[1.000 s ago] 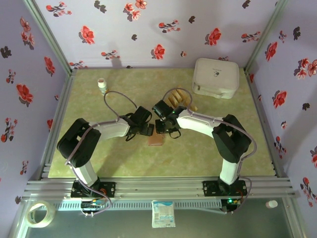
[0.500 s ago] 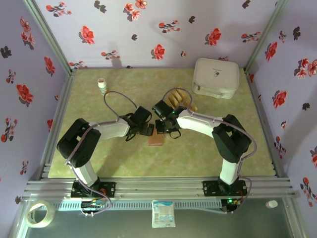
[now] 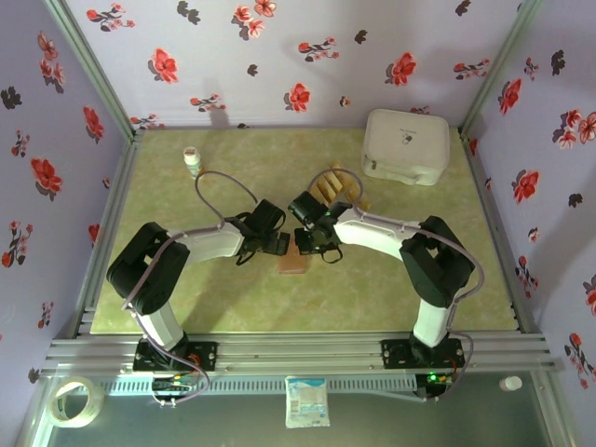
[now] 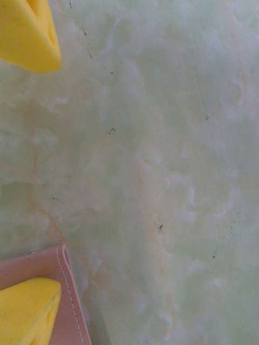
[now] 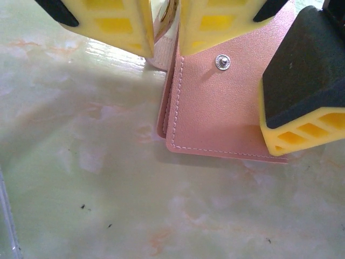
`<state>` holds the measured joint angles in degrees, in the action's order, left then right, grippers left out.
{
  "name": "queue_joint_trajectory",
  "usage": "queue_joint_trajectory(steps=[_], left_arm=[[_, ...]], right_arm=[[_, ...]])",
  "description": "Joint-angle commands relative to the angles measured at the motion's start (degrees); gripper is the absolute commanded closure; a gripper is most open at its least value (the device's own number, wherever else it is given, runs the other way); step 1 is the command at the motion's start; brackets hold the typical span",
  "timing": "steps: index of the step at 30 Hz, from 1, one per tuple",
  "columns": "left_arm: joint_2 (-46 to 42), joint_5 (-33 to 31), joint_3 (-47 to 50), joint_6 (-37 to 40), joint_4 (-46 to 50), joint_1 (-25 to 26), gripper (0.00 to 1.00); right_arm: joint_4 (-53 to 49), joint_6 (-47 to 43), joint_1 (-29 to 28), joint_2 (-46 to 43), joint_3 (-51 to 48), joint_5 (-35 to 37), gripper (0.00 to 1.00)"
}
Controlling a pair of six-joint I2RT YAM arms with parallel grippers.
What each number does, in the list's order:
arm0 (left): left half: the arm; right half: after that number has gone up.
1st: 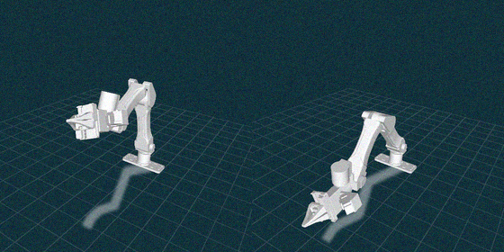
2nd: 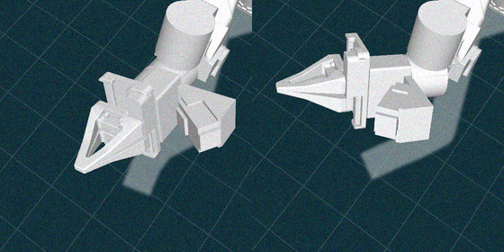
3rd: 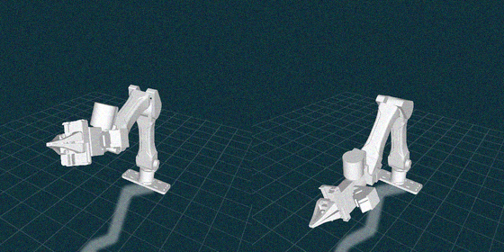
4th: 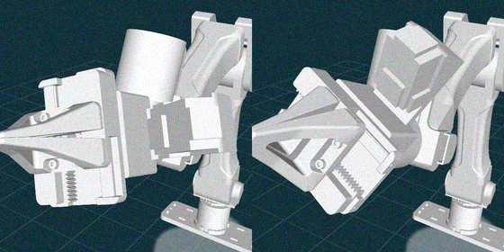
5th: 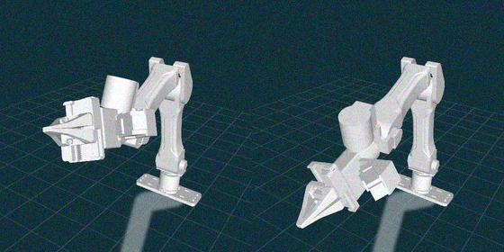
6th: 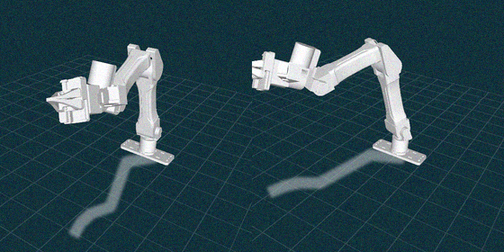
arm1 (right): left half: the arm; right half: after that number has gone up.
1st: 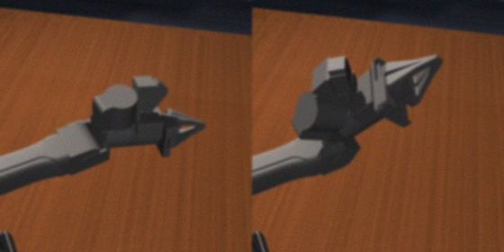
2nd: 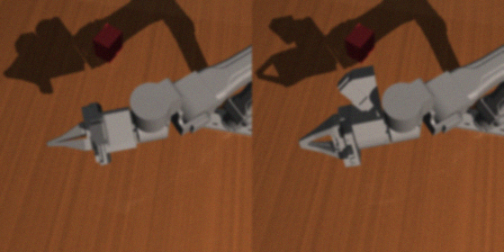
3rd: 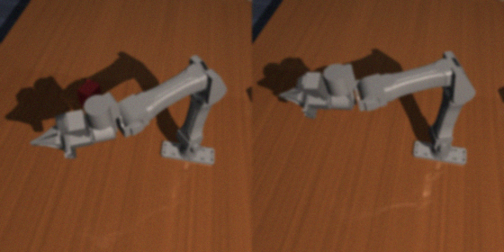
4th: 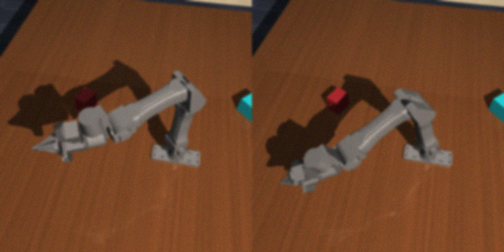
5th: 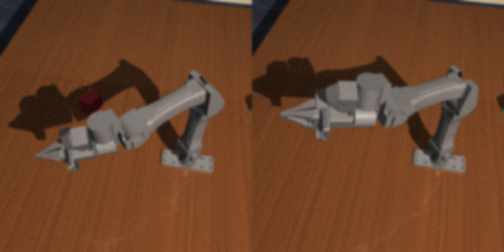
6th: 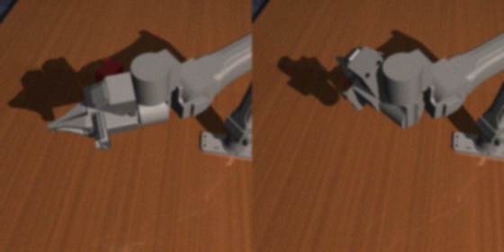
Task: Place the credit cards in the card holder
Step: Close the button on the card holder.
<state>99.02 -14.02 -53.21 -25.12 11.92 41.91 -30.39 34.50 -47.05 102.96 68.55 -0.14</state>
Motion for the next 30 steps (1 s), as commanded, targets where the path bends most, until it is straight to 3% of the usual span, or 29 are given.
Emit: queue_joint_trajectory(steps=[1, 30], left_arm=[[0.69, -0.96, 2.04, 0.69, 4.86, 0.79, 0.02], [0.73, -0.89, 2.1, 0.78, 4.63, 0.9, 0.02]], right_arm=[[-1.16, 0.31, -0.4, -2.49, -0.55, 1.28, 0.81], [-0.9, 0.25, -0.4, -1.45, -0.66, 0.94, 0.83]])
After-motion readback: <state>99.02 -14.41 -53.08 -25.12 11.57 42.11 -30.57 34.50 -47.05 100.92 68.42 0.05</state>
